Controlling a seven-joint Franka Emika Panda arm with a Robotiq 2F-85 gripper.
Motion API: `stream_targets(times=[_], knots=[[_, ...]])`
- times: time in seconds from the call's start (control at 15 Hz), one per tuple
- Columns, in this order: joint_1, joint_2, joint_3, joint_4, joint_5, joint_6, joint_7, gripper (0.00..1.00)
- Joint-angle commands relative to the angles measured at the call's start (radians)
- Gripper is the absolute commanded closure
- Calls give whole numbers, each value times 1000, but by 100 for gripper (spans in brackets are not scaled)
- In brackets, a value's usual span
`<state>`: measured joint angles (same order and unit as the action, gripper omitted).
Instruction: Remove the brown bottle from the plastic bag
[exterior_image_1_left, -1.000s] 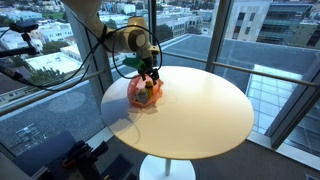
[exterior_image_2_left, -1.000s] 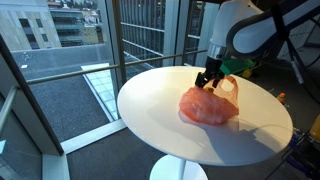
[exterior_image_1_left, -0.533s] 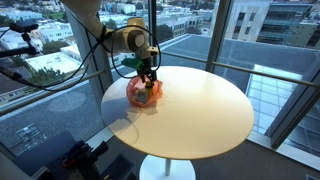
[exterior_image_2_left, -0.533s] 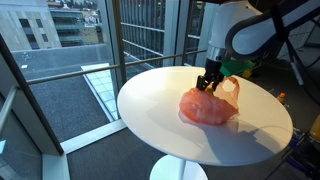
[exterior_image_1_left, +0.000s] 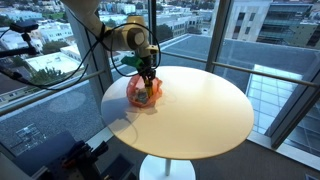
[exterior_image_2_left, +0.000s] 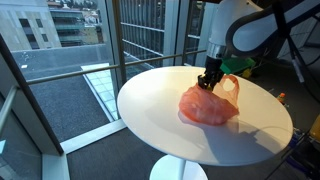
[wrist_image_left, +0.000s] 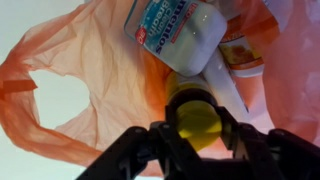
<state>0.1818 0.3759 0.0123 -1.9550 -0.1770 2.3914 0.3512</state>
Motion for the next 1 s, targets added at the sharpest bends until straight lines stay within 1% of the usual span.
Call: stream_targets(times=[0.0,0.33,0.6,0.93], knots=[[19,-53,-16,-14,-26,-25,33,80],[18,-102,-11,-33,-35,-31,32,80],[12,-146,0,-55,-27,-66,17,80],[4,-222,3,-109,-41,-92,28,80]])
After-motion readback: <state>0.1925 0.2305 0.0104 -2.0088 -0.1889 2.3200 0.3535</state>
